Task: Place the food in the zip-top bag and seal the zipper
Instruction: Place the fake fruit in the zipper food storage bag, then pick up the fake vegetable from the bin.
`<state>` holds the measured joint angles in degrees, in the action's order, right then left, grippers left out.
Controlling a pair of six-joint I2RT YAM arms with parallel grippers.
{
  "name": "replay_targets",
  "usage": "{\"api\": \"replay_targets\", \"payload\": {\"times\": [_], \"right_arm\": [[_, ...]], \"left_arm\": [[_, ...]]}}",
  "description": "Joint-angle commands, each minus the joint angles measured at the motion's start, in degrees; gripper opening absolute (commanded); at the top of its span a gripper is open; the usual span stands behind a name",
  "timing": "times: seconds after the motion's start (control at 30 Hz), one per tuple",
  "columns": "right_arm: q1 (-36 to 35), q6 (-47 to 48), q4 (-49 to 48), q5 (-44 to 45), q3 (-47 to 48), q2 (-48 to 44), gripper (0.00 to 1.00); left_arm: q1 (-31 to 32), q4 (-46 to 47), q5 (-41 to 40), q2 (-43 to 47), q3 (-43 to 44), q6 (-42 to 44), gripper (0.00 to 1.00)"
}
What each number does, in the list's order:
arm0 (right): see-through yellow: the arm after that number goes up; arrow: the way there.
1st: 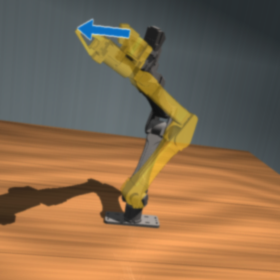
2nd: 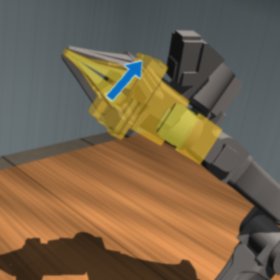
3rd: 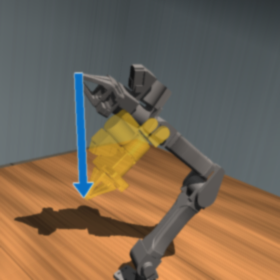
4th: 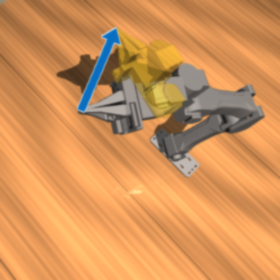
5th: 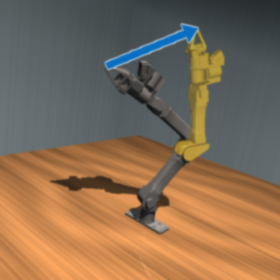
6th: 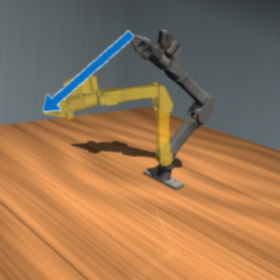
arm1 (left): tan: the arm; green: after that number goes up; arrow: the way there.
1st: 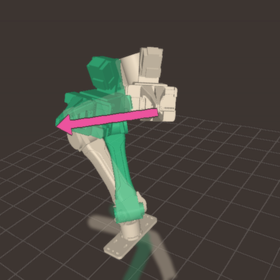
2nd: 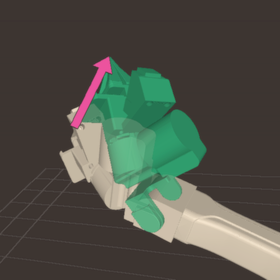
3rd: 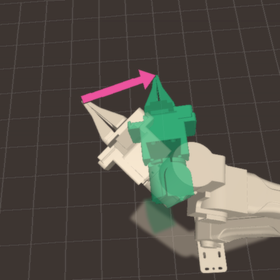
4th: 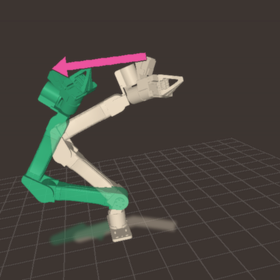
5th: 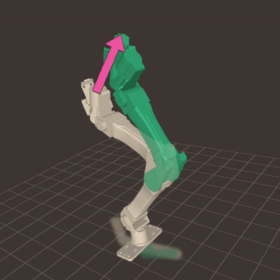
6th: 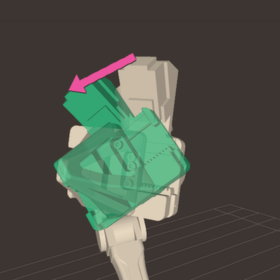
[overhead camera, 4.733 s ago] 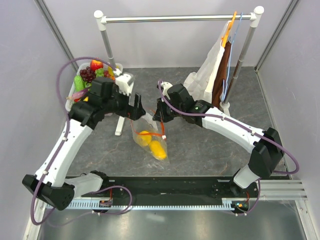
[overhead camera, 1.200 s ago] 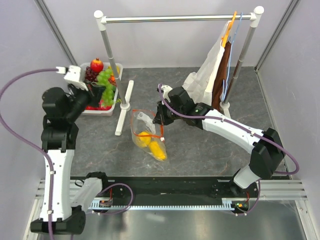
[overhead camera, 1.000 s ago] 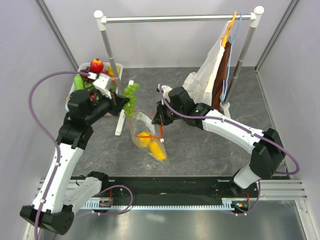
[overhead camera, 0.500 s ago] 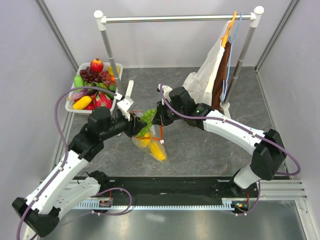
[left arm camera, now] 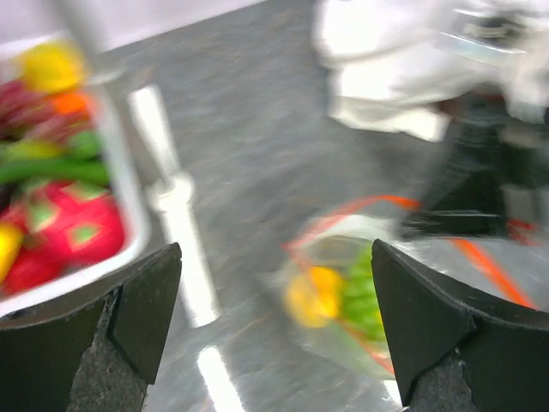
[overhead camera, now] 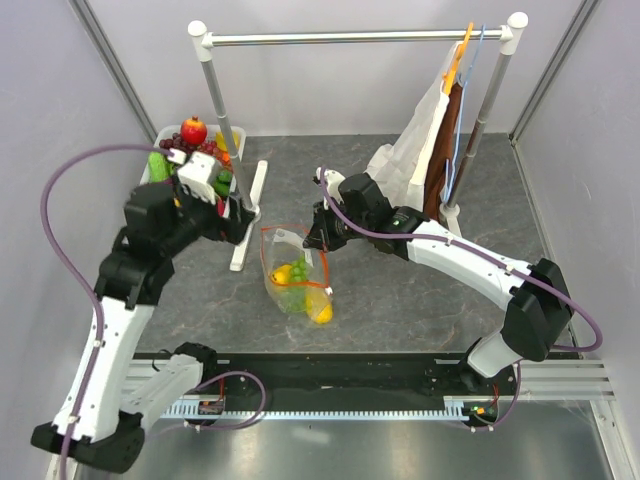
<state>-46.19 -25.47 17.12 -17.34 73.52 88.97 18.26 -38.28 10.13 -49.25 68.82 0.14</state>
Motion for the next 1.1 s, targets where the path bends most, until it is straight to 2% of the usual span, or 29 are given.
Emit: {"api": "replay_targets", "payload": {"times": [0.0, 0.1, 0.2, 0.3, 0.43, 0.53, 0.73, 0.87, 1.07], "right_arm": [[-0.21, 1.66, -1.83, -0.32, -0.56, -2.40, 0.00], [-0.12, 1.83, -1.74, -0.41, -1.01, -2.66, 0.00], [-0.21, 2.01, -1.83, -0.24, -1.18, -2.75, 0.00], [-0.21, 1.92, -1.83, -0.32, -1.09, -2.49, 0.00], [-0.21, 1.57, -1.83, -0.32, -0.74, -2.13, 0.00], [-0.21, 1.39, -1.83, -0.32, -0.48, -2.13, 0.00], [-0.21, 2.01, -1.66, -0.23, -0.74, -2.22, 0.00], [-0.30, 2.18, -1.48, -0.32, -0.92, -2.40, 0.00], [-0.21, 2.27, -1.57, -0.50, -0.92, -2.22, 0.00]], "left_arm": [[-17.92, -12.51, 6.10, -7.94, 7.55, 9.42, 0.98], [-30.16, -16.81, 16.03, -16.81, 12.73, 17.68, 0.97], [-35.99, -17.00, 18.87, -25.08, 17.57, 23.40, 0.94], [-39.17, -16.21, 21.07, -32.62, 22.40, 23.68, 0.91], [-40.50, -13.59, 21.59, -41.17, 28.29, 18.41, 0.83], [-40.85, -8.32, 22.64, -44.68, 28.48, 12.35, 0.80], [-42.17, -4.26, 27.92, -52.68, 29.80, 0.40, 0.76], [-42.43, 1.97, 29.95, -54.10, 27.25, -5.32, 0.74], [-42.43, 5.05, 29.42, -56.03, 26.19, -8.23, 0.69]]}}
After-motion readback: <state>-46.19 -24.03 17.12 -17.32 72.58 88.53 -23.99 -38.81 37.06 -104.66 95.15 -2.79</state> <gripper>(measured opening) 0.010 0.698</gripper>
